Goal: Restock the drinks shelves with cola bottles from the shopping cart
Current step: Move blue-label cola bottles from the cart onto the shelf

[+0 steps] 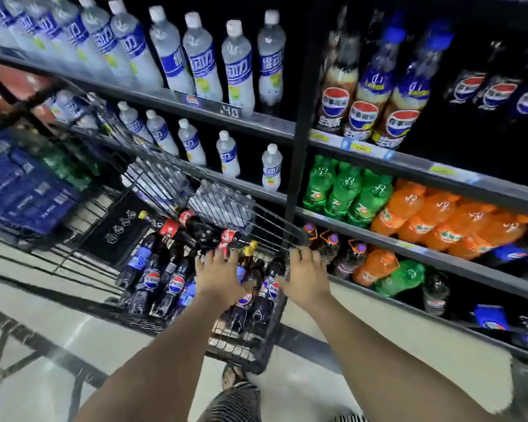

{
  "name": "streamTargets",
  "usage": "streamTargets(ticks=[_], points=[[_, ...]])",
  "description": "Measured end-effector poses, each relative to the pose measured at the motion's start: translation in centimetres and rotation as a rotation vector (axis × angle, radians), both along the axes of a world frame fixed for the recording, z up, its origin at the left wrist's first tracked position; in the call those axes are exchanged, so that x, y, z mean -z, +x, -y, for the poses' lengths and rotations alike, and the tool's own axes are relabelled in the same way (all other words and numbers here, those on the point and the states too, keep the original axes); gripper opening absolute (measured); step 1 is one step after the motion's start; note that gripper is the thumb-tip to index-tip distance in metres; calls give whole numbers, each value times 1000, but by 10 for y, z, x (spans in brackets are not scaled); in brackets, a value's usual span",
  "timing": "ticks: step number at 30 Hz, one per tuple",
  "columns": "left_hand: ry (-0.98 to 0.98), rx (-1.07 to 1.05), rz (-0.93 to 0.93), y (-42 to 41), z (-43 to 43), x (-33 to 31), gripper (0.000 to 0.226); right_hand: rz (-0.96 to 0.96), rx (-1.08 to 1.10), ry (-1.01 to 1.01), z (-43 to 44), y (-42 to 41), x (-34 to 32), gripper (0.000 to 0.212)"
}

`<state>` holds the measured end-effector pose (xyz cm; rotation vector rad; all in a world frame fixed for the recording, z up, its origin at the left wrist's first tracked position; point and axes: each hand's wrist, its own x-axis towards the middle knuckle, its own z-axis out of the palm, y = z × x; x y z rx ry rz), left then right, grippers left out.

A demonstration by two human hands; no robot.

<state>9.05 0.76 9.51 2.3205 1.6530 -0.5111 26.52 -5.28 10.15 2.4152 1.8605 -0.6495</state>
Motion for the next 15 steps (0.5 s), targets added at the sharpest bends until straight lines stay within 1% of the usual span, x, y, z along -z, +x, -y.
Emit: streamTargets(ticks=[5, 9, 15], points=[[-49, 13, -58, -53, -27, 9, 97, -14, -63, -80, -18, -49, 15, 66], [-103, -8, -45, -60, -37, 19, 95, -53, -6, -155, -24, -62, 29, 61], [-210, -84, -30, -61, -30, 40, 94, -114, 24, -244, -36, -70, 57, 69]])
